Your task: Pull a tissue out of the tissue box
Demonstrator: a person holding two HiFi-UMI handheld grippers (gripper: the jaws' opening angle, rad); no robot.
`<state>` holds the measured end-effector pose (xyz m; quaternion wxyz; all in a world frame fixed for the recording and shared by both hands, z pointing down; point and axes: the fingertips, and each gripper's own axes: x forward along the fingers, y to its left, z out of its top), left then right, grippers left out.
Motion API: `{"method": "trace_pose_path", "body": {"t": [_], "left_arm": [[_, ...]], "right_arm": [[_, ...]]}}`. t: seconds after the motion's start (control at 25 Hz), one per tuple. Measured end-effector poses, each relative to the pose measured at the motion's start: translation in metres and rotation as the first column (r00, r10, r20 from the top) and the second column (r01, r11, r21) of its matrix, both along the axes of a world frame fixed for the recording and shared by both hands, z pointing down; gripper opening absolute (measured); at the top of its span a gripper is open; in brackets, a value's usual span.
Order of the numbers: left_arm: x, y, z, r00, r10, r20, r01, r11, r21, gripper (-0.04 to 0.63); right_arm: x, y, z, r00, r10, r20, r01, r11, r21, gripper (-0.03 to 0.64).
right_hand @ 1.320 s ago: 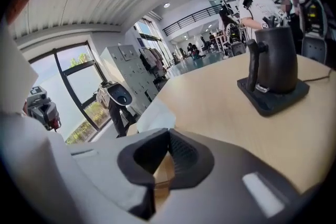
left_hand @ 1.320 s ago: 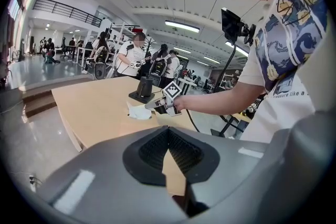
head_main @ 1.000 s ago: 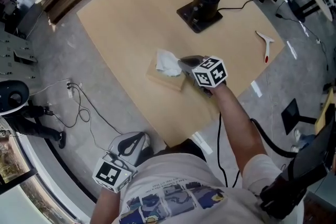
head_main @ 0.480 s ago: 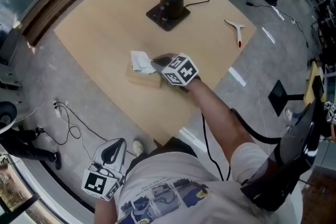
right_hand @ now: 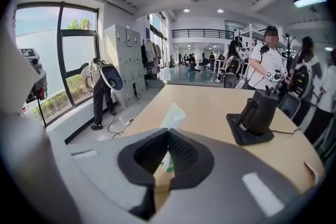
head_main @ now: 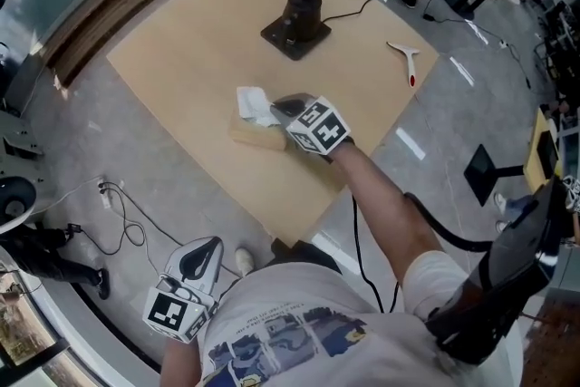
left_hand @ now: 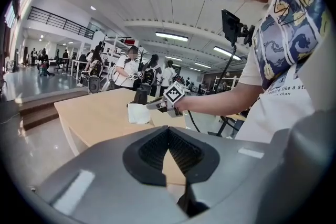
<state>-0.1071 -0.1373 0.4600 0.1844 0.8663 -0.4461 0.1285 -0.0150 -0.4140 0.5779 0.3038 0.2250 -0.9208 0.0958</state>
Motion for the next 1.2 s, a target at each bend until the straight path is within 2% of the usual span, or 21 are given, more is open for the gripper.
{"method": "trace_pose_path", "body": {"t": [0.52,0.88,1.2], "left_arm": [[-0.04,0.021,-0.013,1.0,0.024,-0.012,-0.023,0.999,0.05,0.002],[-0.057,0.037,-0.019,0.998,0.064,-0.022,-0.062,0.995,0.082,0.002],[-0.066,0.056,-0.021,0.994,0.109,-0.031,-0.106,0.99,0.095,0.002]], "right_arm": [[-0.004,0.014,-0.043,0.997,0.072,-0.014,-0.071,0.992,0.104,0.003],[-0.003,0.036,-0.084,0.991,0.132,0.014,-0.133,0.976,0.172,0.003],[0.0,0.077,-0.121,0.983,0.175,0.056,-0.184,0.955,0.232,0.003]]}}
